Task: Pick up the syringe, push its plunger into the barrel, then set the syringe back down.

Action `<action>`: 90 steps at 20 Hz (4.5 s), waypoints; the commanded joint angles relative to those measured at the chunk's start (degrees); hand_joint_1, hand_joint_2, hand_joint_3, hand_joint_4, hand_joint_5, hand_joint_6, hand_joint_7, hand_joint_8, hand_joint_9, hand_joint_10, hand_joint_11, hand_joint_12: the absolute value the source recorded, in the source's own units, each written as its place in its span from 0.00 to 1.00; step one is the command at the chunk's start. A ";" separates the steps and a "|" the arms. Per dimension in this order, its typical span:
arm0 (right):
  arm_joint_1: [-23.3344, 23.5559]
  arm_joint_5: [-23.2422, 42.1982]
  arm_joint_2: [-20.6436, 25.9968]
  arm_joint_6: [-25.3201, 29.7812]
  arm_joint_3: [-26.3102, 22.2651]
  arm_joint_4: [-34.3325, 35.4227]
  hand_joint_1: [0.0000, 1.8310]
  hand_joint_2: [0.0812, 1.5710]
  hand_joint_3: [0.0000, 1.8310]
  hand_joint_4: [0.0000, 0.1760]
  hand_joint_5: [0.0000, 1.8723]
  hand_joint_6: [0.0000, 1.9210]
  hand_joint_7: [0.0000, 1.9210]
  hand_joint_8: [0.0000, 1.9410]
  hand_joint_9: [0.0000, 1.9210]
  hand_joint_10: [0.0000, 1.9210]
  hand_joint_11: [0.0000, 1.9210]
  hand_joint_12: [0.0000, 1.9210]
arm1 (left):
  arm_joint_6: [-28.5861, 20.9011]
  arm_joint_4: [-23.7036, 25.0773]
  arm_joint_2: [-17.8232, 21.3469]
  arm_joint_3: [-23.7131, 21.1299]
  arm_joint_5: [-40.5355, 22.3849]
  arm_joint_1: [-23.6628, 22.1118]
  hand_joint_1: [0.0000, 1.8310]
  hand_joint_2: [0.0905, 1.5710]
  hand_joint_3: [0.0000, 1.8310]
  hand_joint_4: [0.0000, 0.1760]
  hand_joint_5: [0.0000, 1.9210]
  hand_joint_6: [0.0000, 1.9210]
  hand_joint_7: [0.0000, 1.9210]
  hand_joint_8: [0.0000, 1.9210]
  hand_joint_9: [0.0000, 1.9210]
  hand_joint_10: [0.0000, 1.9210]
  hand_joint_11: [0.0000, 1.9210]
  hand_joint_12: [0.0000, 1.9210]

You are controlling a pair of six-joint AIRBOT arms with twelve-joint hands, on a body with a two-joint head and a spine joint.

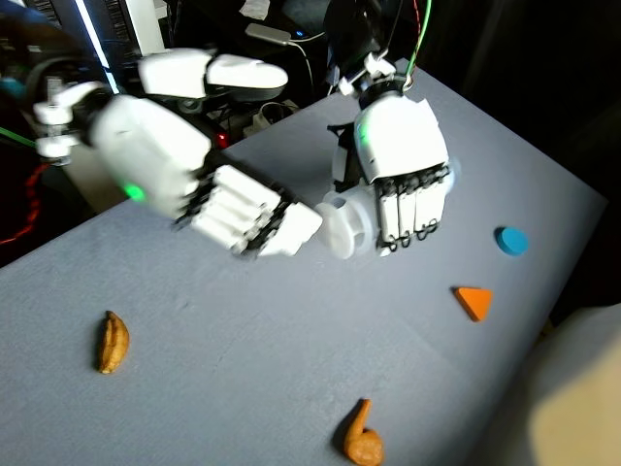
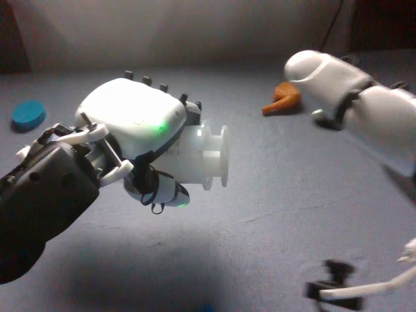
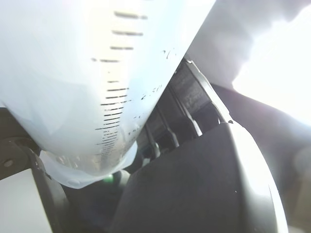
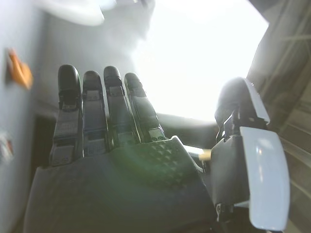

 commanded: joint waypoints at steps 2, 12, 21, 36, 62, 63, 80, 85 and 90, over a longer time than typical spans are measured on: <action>-1.19 -1.44 2.97 -1.07 -0.34 -5.86 0.00 0.69 0.00 0.00 0.05 0.00 0.08 0.00 0.06 0.00 0.00 0.37 | 0.37 3.47 -0.97 0.80 -5.44 0.05 0.75 0.68 0.00 0.00 0.51 0.42 0.53 0.51 0.48 0.64 0.46 0.54; -5.06 -5.39 7.00 -16.83 2.41 -15.60 0.00 0.69 0.00 0.00 0.05 0.00 0.07 0.00 0.05 0.00 0.00 0.34 | 1.92 1.28 -7.53 5.94 -5.88 2.46 0.75 0.69 0.00 0.00 0.51 0.43 0.54 0.51 0.46 0.64 0.44 0.53; -7.41 0.74 4.94 -23.71 3.34 -18.62 0.00 0.69 0.00 0.00 0.05 0.00 0.08 0.00 0.06 0.00 0.00 0.35 | 1.25 1.27 -10.56 9.77 -4.55 3.79 0.75 0.68 0.00 0.00 0.50 0.44 0.54 0.49 0.48 0.63 0.44 0.53; -7.93 1.22 4.94 -22.91 3.83 -18.76 0.00 0.69 0.00 0.01 0.04 0.00 0.07 0.00 0.04 0.00 0.00 0.33 | 0.98 1.27 -11.49 9.98 -3.90 3.53 0.40 0.69 0.00 0.00 0.41 0.04 0.44 0.02 0.39 0.02 0.22 0.44; -8.11 1.56 4.79 -22.56 4.11 -18.76 0.00 0.69 0.00 0.01 0.04 0.00 0.07 0.00 0.04 0.00 0.00 0.33 | 15.28 -21.99 2.38 -6.54 -30.44 -3.57 0.14 0.61 0.00 0.00 0.02 0.00 0.00 0.00 0.00 0.00 0.00 0.17; -8.14 1.40 4.80 -22.39 4.10 -18.76 0.00 0.69 0.00 0.00 0.05 0.00 0.08 0.00 0.06 0.00 0.00 0.38 | 15.25 -22.62 2.53 -7.66 -32.23 -3.53 0.14 0.61 0.00 0.00 0.02 0.00 0.01 0.00 0.00 0.00 0.00 0.17; -8.89 0.89 4.84 -23.87 4.11 -18.99 0.33 0.79 0.00 0.00 0.45 1.00 0.57 1.00 0.71 1.00 0.88 1.00 | 16.15 -24.46 4.77 -16.28 -37.68 -5.36 0.39 0.76 0.00 0.00 0.51 1.00 0.54 1.00 0.58 1.00 0.57 1.00; -9.40 0.61 4.94 -23.30 4.11 -20.80 0.29 0.92 0.00 0.86 0.69 1.00 0.78 1.00 0.87 1.00 0.98 1.00 | 16.14 -24.46 5.35 -15.81 -36.43 -5.57 0.30 0.84 0.00 0.86 0.72 1.00 0.73 1.00 0.76 1.00 0.78 1.00; -8.78 0.19 5.27 -22.79 4.11 -20.94 0.31 0.94 0.00 1.00 0.70 1.00 0.78 1.00 0.87 1.00 0.98 1.00 | 16.14 -24.45 5.35 -15.89 -36.42 -5.42 0.33 0.86 0.00 1.00 0.71 1.00 0.73 1.00 0.77 1.00 0.78 1.00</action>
